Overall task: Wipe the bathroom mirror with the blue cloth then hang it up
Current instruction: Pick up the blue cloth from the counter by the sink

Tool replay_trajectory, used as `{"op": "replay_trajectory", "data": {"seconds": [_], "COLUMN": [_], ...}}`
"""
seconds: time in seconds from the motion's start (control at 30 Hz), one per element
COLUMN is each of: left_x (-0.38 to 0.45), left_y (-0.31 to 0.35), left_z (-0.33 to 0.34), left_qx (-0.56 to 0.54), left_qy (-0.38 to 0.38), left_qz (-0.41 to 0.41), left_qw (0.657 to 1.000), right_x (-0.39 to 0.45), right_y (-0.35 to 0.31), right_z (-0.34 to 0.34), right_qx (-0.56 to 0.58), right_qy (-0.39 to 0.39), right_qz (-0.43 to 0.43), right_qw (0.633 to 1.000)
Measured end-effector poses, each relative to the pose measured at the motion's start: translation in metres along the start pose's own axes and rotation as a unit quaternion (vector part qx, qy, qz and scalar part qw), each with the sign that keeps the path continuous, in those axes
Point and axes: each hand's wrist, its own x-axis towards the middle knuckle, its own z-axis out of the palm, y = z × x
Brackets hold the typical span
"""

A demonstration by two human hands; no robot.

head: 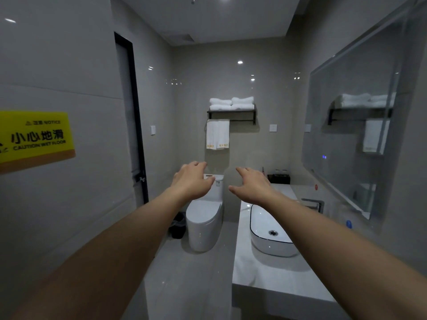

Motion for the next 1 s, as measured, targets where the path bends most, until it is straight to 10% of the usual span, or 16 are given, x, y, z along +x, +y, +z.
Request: {"op": "replay_trajectory", "data": {"seconds": [1.0], "left_x": [0.272], "left_y": [-0.179], "left_z": [0.107], "left_qx": [-0.037], "left_qy": [-0.025], "left_qz": [0.023], "left_qw": [0.999], "right_x": [0.302], "right_y": [-0.033], "right_z": [0.146], "right_qx": [-0.002], "right_qy": [0.001], "right_qz": [0.048], "right_qw": [0.999]}}
